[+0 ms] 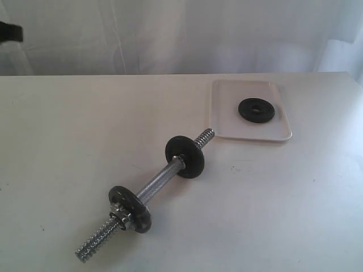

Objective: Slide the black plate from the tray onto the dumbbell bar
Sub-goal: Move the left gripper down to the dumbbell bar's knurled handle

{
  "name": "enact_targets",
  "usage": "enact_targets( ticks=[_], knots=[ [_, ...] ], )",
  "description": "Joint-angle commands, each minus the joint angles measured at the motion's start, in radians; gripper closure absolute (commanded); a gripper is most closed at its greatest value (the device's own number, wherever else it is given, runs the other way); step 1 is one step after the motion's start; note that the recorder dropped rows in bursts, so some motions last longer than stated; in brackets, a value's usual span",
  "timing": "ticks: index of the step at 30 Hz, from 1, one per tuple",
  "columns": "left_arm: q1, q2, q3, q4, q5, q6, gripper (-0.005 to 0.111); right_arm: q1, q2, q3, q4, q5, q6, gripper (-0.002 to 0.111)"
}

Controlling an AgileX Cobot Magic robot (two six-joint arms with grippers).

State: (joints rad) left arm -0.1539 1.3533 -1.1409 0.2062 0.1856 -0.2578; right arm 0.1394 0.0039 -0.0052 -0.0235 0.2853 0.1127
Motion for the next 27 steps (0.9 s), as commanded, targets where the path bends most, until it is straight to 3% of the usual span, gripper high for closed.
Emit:
enact_targets(
  ticks=[1, 4, 7, 9, 14, 19, 23, 27],
  knots=[
    [-0.082, 0.222, -0.159, -0.082, 0.261, 0.207, 0.107, 0.000, -0.004, 0.005, -0.002, -0.002, 0.006, 0.108],
    [-0.139, 0.359, -0.264, -0.239, 0.415, 0.393, 0.107, 0.000, -0.004, 0.005, -0.002, -0.002, 0.006, 0.108],
    [-0.241, 0.531, -0.436, -0.442, 0.633, 0.581, 0.107, 0.000, -0.004, 0.005, -0.002, -0.002, 0.006, 0.108],
    [-0.314, 0.593, -0.498, -0.430, 0.686, 0.588, 0.107, 0.000, -0.004, 0.005, -0.002, -0.002, 0.006, 0.108],
    [-0.426, 0.648, -0.548, -0.413, 0.696, 0.588, 0.107, 0.000, -0.004, 0.005, -0.002, -0.002, 0.006, 0.108],
    [-0.439, 0.648, -0.548, -0.423, 0.699, 0.583, 0.106, 0.000, -0.004, 0.005, -0.002, -0.002, 0.006, 0.108],
    [-0.453, 0.648, -0.548, -0.432, 0.701, 0.583, 0.074, 0.000, -0.004, 0.005, -0.002, -0.002, 0.006, 0.108],
    [-0.461, 0.648, -0.548, -0.460, 0.732, 0.601, 0.011, 0.000, -0.004, 0.005, -0.002, -0.002, 0.006, 0.108]
  ],
)
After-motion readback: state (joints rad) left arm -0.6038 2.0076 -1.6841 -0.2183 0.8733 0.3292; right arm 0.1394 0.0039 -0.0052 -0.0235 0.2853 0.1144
